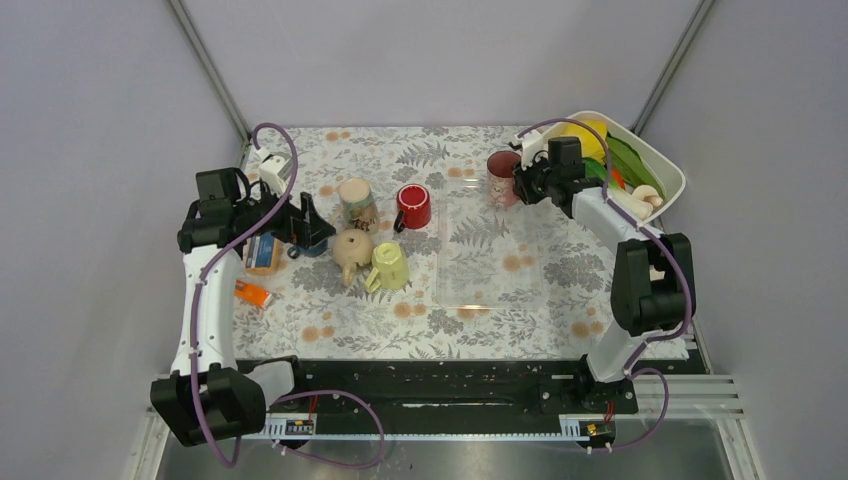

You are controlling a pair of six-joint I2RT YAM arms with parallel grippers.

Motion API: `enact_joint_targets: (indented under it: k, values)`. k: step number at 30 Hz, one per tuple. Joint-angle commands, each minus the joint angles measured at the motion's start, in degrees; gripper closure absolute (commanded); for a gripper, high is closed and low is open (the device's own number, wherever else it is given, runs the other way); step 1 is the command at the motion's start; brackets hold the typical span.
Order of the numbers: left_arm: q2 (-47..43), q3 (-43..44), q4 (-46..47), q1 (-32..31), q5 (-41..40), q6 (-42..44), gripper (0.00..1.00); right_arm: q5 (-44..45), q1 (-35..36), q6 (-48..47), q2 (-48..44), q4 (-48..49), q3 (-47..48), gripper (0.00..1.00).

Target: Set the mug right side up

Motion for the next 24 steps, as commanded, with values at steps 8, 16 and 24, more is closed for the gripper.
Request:
enact_joint_targets:
  k: [8,16,24]
  values:
    - [-0.32,-0.30,2.97,0.36,3.40,0.47,0.01,-1.58,-1.24,0.55,2.73,14.30,0.56,1.00]
    - [-0.26,-0.44,3.04,0.44,3.81,0.45,0.01,0.25,-1.64,-0.34,5.14,15.29,0.08,1.00]
    - [-0.19,-0.68,3.34,0.39,4.10,0.36,0.01,-0.94,-2.44,-0.21,5.47,14.15,0.03,1.00]
